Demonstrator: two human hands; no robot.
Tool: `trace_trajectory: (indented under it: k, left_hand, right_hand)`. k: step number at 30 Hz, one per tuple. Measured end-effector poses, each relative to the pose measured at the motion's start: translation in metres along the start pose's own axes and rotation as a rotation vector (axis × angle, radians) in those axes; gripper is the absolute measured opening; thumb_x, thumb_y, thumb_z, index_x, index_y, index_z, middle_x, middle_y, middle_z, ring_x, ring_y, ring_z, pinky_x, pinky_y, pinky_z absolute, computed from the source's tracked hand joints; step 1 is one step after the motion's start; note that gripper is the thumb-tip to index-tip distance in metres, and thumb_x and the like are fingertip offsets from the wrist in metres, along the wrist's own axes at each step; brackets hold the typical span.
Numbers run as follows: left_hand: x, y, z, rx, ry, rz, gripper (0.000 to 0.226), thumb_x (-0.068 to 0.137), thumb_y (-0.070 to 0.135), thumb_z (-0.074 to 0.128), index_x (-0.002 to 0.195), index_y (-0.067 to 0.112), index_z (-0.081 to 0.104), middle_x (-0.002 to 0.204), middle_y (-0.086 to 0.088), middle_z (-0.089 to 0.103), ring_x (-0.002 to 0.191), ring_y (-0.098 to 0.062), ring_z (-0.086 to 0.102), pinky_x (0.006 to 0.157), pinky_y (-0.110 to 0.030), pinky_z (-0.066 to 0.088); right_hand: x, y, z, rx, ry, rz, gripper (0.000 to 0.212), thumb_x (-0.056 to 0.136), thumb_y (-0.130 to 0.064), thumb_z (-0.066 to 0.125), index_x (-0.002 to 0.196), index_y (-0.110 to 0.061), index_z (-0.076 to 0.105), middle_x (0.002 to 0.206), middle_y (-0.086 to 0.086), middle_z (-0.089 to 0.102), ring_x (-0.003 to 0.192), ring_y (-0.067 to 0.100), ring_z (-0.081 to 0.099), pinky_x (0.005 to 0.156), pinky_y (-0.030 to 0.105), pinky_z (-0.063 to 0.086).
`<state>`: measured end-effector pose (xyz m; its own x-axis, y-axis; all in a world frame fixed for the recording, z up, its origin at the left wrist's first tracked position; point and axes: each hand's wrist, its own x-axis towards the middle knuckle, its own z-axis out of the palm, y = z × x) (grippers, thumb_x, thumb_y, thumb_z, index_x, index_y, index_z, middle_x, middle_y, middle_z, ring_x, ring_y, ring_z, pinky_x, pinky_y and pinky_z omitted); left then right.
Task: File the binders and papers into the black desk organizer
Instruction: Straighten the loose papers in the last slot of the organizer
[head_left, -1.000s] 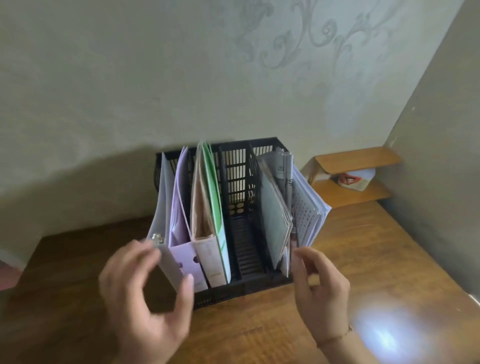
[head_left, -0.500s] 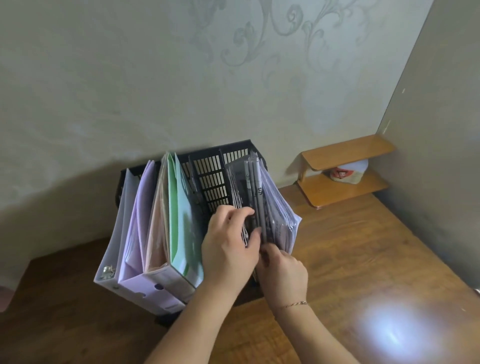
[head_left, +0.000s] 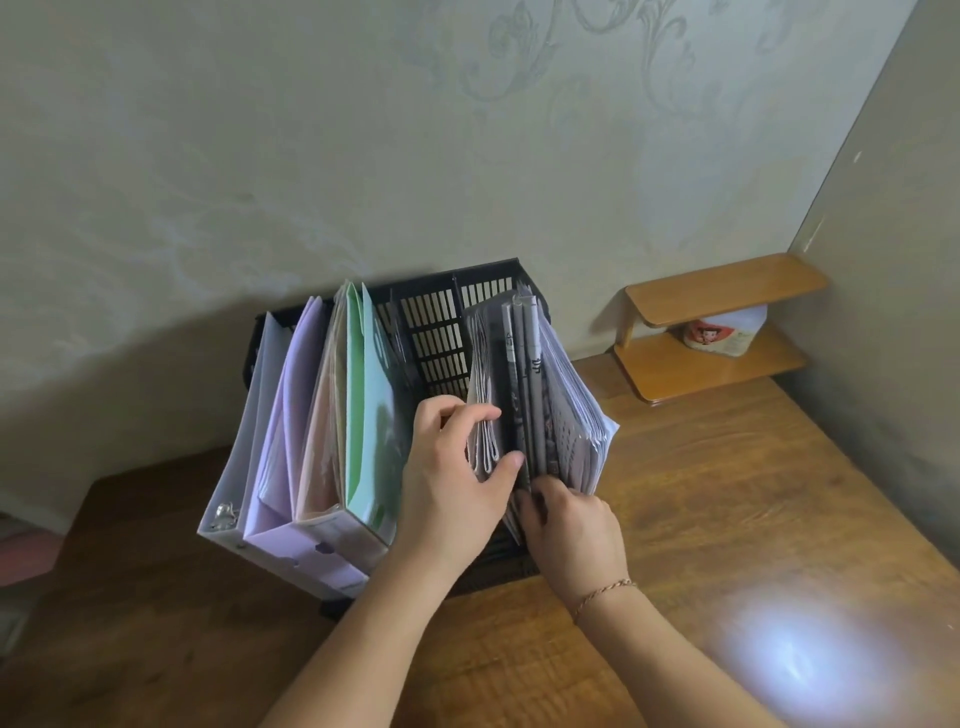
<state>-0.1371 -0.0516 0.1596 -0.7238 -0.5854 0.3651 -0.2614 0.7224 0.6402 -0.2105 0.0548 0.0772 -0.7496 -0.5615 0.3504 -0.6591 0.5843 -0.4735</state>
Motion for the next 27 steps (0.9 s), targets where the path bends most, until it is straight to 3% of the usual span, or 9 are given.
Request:
trace_trajectory:
  k: [3,7,10,13,20,22,25,27]
  left_hand:
    - [-0.002,0.002,-0.009,0.079,-0.101,0.035,0.043,0.078,0.027,0.077,0.118,0.024,0.061,0.117,0.011,0.044,0.083,-0.002,0.053,0.073,0.007,0.031]
    - [0.002,0.003,-0.011,0.060,-0.096,0.035,0.035,0.078,0.022,0.078,0.110,0.022,0.065,0.114,0.010,0.045,0.091,0.003,0.044,0.081,0.007,0.029]
    - [-0.002,0.004,-0.011,0.101,-0.079,0.047,0.032,0.078,0.021,0.077,0.108,0.020,0.065,0.117,0.007,0.048,0.088,-0.009,0.055,0.079,-0.005,0.036]
    - [-0.008,0.006,-0.012,0.236,-0.067,0.091,0.033,0.079,0.023,0.076,0.109,0.016,0.063,0.123,0.002,0.048,0.089,-0.017,0.061,0.071,-0.019,0.043]
    - [-0.012,0.005,-0.012,0.309,-0.018,0.170,0.017,0.080,0.022,0.074,0.089,0.013,0.063,0.097,-0.002,0.051,0.063,-0.015,0.048,0.050,-0.027,0.045]
    - [-0.009,0.004,-0.010,0.300,-0.027,0.103,0.014,0.082,0.020,0.072,0.087,0.013,0.061,0.094,-0.003,0.050,0.060,-0.020,0.052,0.052,-0.030,0.047]
    - [-0.004,0.001,-0.007,0.207,-0.024,0.062,0.008,0.079,0.002,0.066,0.083,0.009,0.063,0.090,-0.004,0.052,0.065,-0.024,0.057,0.062,-0.036,0.051]
    - [-0.002,0.002,-0.007,0.162,-0.019,0.053,0.013,0.077,-0.002,0.065,0.083,0.009,0.066,0.090,-0.002,0.054,0.066,-0.017,0.056,0.065,-0.025,0.047]
  right_hand:
    - [0.004,0.002,-0.005,-0.021,-0.026,-0.035,0.031,0.073,-0.018,0.077,0.058,-0.014,0.050,0.039,0.002,0.051,0.030,0.028,0.047,0.038,0.019,0.020]
    - [0.000,0.000,-0.009,0.038,-0.006,-0.103,0.028,0.076,-0.014,0.072,0.060,-0.013,0.049,0.042,0.000,0.050,0.030,0.027,0.045,0.034,0.021,0.024]
    - [-0.019,0.004,-0.012,0.110,0.034,-0.152,0.019,0.083,-0.018,0.063,0.068,-0.013,0.053,0.047,-0.002,0.051,0.031,0.023,0.045,0.030,0.025,0.032]
    - [-0.032,0.008,-0.014,0.145,0.031,-0.156,0.019,0.083,-0.018,0.064,0.072,-0.013,0.049,0.046,-0.003,0.048,0.031,0.022,0.044,0.031,0.024,0.030]
    - [-0.037,0.007,-0.014,0.144,-0.028,-0.135,0.011,0.084,-0.023,0.054,0.078,-0.017,0.048,0.048,-0.002,0.053,0.034,0.025,0.048,0.030,0.030,0.037]
    - [-0.039,0.007,-0.012,0.105,-0.054,-0.107,0.012,0.080,-0.018,0.060,0.078,-0.015,0.049,0.047,-0.001,0.053,0.034,0.028,0.048,0.031,0.027,0.035]
    - [-0.040,0.007,-0.012,0.068,-0.059,-0.097,0.013,0.079,-0.014,0.063,0.081,-0.014,0.050,0.046,0.000,0.053,0.033,0.030,0.048,0.033,0.025,0.029]
    - [-0.036,0.005,-0.015,0.072,-0.018,-0.113,0.008,0.084,-0.017,0.057,0.080,-0.014,0.050,0.048,0.000,0.053,0.032,0.029,0.048,0.033,0.024,0.027]
